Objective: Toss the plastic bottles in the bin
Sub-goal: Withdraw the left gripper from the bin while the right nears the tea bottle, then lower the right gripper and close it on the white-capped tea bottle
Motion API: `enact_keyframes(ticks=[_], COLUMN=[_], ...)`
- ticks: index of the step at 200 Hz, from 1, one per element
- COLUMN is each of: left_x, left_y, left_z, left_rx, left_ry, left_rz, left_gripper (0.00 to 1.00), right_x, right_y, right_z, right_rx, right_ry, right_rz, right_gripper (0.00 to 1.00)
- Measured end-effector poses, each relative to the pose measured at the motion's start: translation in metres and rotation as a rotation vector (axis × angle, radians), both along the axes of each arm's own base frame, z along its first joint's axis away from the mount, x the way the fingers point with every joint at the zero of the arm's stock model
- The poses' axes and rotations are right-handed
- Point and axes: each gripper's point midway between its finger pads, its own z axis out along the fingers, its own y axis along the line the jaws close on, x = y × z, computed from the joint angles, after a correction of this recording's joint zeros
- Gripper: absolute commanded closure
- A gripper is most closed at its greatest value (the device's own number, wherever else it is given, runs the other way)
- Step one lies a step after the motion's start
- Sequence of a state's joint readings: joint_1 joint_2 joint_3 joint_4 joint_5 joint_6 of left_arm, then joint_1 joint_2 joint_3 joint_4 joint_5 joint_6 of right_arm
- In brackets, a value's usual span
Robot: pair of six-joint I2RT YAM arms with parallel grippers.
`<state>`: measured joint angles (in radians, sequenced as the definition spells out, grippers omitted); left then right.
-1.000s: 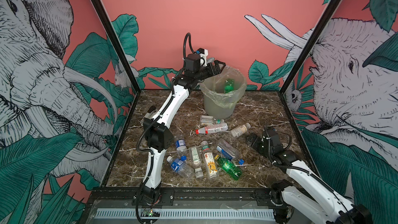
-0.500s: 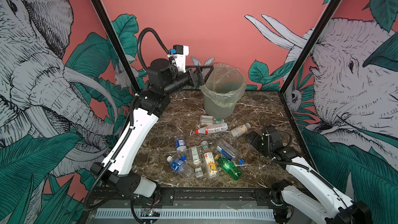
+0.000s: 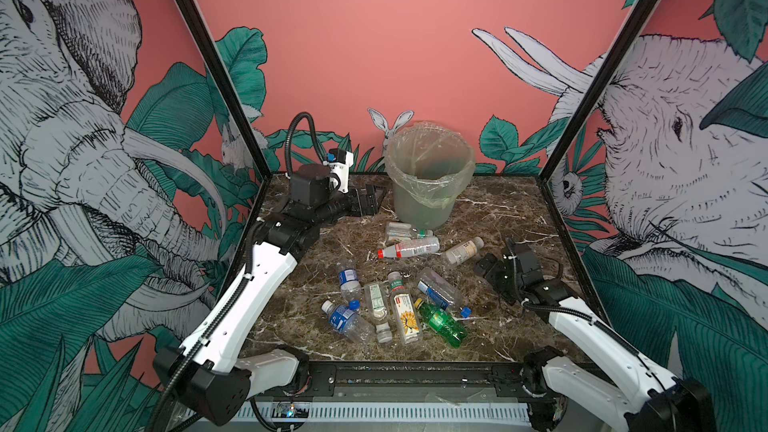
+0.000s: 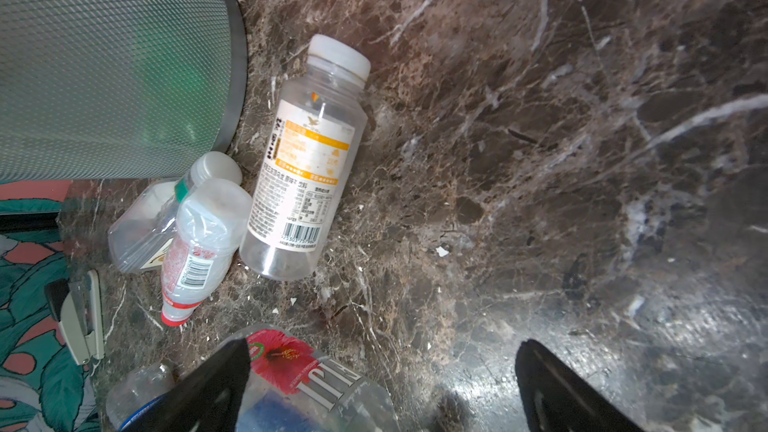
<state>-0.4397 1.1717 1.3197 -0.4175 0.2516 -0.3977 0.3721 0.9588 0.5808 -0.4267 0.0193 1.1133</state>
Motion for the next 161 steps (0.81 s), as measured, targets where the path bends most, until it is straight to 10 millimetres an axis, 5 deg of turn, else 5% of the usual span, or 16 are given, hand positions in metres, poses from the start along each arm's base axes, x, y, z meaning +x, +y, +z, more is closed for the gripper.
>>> enact_keyframes(ticks=[27, 61, 161], left_x=[-0.009, -0.013, -0.030], left_y=[0.012, 0.027, 0.065], left_z=[-0.011, -0.050, -0.112], left_rx=[0.018, 0.075, 0.118], left_ry=[0.004, 0.095, 0.286], left_rz=[0.034, 0.090, 0.228], left_gripper=[0.00, 0.00, 0.00], right_x=[0.005, 0.011, 0.040], right_y=[0.003, 0.006, 0.015], right_z=[-0.006, -0.012, -0.002], right_rx=[0.004, 0.009, 0.081], right_ry=[0.040, 0.079, 0.077], right_rz=[-0.017, -0.032, -0.147], right_gripper=[0.01, 0.01, 0.02])
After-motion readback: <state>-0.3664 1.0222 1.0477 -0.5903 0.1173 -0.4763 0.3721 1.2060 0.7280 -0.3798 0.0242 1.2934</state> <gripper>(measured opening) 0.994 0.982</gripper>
